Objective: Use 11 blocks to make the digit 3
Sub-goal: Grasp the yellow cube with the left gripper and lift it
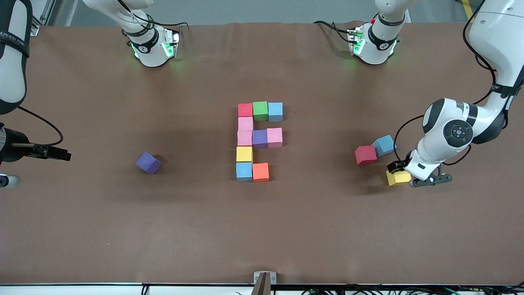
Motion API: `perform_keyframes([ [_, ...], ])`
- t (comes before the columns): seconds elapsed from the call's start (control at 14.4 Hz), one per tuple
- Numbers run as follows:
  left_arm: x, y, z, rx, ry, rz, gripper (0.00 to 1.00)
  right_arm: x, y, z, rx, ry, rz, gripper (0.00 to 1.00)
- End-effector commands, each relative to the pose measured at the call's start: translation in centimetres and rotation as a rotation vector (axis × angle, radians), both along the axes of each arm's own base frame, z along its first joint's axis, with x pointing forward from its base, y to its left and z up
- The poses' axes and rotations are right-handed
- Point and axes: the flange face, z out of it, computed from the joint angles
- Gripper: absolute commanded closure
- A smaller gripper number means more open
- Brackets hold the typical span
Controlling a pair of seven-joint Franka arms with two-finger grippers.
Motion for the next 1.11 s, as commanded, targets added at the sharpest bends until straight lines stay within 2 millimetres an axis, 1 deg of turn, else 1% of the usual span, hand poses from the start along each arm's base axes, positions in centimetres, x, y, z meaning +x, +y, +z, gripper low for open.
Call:
perform_keyframes([
  [0.0, 0.4, -0.1, -1.0, -0.010, -0.006, -0.077, 0.00, -3.7, -0.3, 0.8, 0.031, -0.041, 0.004, 0.00],
  [0.14, 0.3, 0.1, -1.8, -0.017, 0.003, -0.084, 0.00, -4.5, 0.0, 2.2, 0.034, -0.036, 0.010, 0.00],
  [0.21, 0.3, 0.9, -2.3, -0.014, 0.007, -0.083, 0.00, -5.0, 0.3, 2.8, 0.034, -0.023, 0.014, 0.00],
  [0.35, 0.5, 1.4, -2.9, 0.001, 0.003, -0.104, 0.00, -6.2, 0.2, 5.1, 0.036, -0.031, 0.012, 0.00],
  [0.42, 0.6, 1.4, -3.0, -0.001, 0.001, -0.104, 0.00, -7.4, 0.1, 6.8, 0.037, -0.034, 0.004, 0.00],
  [0.48, 1.0, 1.4, -3.1, -0.006, -0.004, -0.104, 0.02, -8.0, 0.1, 7.6, 0.039, -0.036, 0.003, 0.00],
  [0.55, 1.5, 1.5, -3.4, -0.011, -0.008, -0.102, 0.25, -8.8, 0.2, 8.6, 0.040, -0.039, 0.007, 0.00],
  [0.62, 1.9, 1.3, -3.5, -0.011, -0.014, -0.105, 0.45, -9.5, 0.2, 9.2, 0.042, -0.030, 0.006, 0.00],
  [0.69, 2.3, 1.1, -3.2, -0.011, -0.022, -0.101, 0.60, -9.8, 0.4, 9.5, 0.043, -0.028, 0.011, 0.00],
  [0.76, 2.8, 0.7, -2.7, -0.011, -0.035, -0.098, 0.70, -10.2, 0.9, 10.0, 0.042, -0.034, 0.020, 0.00],
  [0.83, 3.3, -0.1, -2.2, -0.011, -0.048, -0.082, 0.71, -10.5, 0.9, 10.2, 0.044, -0.025, 0.022, 0.00],
  [0.9, 3.9, -1.4, -1.7, -0.020, -0.059, -0.029, 0.71, -10.6, 0.9, 10.2, 0.043, -0.019, 0.022, 0.00],
  [0.97, 4.4, -2.5, -1.1, -0.029, -0.072, 0.056, 0.71, -10.7, 0.8, 10.3, 0.031, -0.022, 0.025, 0.00],
  [1.04, 4.9, -4.3, -0.5, -0.034, -0.083, 0.162, 0.71, -10.7, 1.2, 10.4, 0.011, -0.026, 0.037, 0.00],
])
